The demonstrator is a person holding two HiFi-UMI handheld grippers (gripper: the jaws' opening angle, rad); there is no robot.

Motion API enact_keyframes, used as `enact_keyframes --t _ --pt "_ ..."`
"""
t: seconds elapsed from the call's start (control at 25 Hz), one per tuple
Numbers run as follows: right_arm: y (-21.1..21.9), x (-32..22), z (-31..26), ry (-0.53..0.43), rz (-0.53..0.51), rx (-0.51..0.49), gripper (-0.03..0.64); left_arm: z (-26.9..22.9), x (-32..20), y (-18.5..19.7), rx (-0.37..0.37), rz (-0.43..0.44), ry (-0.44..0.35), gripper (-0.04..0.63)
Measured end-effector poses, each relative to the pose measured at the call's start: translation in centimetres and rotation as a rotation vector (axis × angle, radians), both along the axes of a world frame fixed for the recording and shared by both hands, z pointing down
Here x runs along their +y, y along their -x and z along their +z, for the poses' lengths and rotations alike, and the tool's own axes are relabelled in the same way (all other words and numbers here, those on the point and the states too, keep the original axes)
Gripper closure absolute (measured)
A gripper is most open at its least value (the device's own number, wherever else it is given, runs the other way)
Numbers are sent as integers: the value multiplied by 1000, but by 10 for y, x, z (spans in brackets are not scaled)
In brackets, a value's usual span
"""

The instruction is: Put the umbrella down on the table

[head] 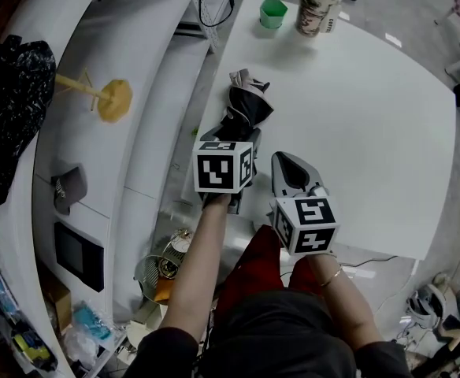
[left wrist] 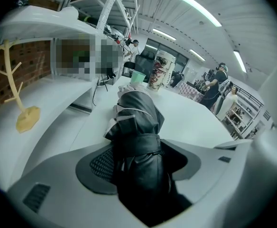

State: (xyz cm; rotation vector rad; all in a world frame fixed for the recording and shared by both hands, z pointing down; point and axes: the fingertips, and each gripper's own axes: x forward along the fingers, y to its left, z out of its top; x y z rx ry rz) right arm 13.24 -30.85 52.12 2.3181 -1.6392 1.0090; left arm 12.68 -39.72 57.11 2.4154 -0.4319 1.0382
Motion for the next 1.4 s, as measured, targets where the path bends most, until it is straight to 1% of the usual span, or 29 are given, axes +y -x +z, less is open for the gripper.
enact_keyframes --t 0.12,0.32,0.64,0.88,1.24,1.32,1.4 --pt "-3 5 -5 -1 20 7 598 -2 -2 2 -4 -12 -24 316" --pt "-8 15 -13 -6 36 23 598 -12 -2 9 10 -48 -64 313" --pt "-6 22 -26 -34 42 41 598 -38 2 19 70 -55 -110 314" --pt "0 26 -35 -51 37 51 598 -64 11 20 148 -33 -127 321" --pt "7 29 -51 -87 34 62 598 -97 15 37 228 -51 -177 395" --pt "8 29 -55 -98 34 65 598 -104 16 42 246 -58 -187 427" --pt "9 30 -59 -110 33 70 598 -110 17 47 262 -64 -201 479"
